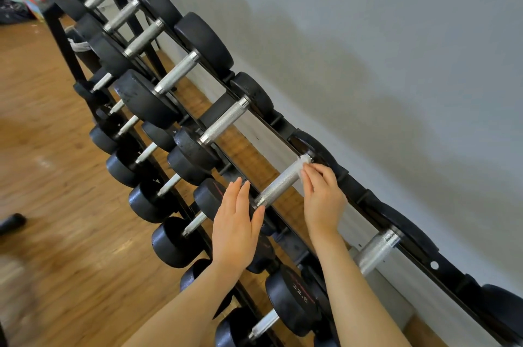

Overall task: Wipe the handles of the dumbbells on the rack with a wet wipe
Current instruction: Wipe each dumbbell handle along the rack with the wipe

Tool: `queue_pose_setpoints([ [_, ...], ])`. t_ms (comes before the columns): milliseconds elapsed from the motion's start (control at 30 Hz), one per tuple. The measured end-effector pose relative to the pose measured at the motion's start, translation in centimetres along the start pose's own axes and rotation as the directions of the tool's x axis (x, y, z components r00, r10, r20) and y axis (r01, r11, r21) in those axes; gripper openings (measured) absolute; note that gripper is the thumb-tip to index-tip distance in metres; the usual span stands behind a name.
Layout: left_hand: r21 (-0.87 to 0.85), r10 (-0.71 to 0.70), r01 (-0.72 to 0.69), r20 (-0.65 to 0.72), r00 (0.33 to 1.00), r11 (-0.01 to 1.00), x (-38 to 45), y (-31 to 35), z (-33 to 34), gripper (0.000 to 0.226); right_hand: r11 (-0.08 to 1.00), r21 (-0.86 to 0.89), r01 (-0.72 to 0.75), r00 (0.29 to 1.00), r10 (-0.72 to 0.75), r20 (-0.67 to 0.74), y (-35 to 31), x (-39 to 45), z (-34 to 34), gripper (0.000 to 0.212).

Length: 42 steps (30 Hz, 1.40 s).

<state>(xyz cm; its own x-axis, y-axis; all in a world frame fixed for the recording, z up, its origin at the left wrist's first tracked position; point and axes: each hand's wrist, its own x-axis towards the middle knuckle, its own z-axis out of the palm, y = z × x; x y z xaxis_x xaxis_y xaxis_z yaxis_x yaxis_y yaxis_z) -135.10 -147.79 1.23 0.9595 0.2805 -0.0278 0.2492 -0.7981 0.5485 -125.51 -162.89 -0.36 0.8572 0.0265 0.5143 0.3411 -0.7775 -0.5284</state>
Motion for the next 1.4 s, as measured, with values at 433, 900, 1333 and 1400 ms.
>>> queue_pose_setpoints([
  [433, -0.040, -0.007, 0.007, 0.008, 1.000, 0.999, -0.1, 0.2, -0.2, 0.064, 0.938, -0.171, 0.301, 0.949, -0.276, 0.156, 0.7, 1.1, -0.7, 0.037],
  [900, -0.042, 0.000, 0.000, -0.010, 1.000, 0.999, -0.1, 0.1, 0.2, 0.056, 0.926, -0.145, 0.348, 0.894, -0.281, 0.350, 0.7, 2.0, -1.2, 0.044],
  [1333, -0.032, 0.016, -0.016, 0.009, 1.000, 0.999, -0.1, -0.1, -0.1, 0.055, 0.890, -0.091, 0.447, 0.799, -0.351, 0.488, 0.4, 2.1, -0.7, 0.054],
  [1400, -0.023, 0.016, -0.016, 0.020, 1.000, 1.000, 0.0, -0.1, -0.2, 0.055, 0.912, -0.131, 0.388, 0.834, -0.287, 0.472, 0.5, 2.5, -0.7, 0.051],
])
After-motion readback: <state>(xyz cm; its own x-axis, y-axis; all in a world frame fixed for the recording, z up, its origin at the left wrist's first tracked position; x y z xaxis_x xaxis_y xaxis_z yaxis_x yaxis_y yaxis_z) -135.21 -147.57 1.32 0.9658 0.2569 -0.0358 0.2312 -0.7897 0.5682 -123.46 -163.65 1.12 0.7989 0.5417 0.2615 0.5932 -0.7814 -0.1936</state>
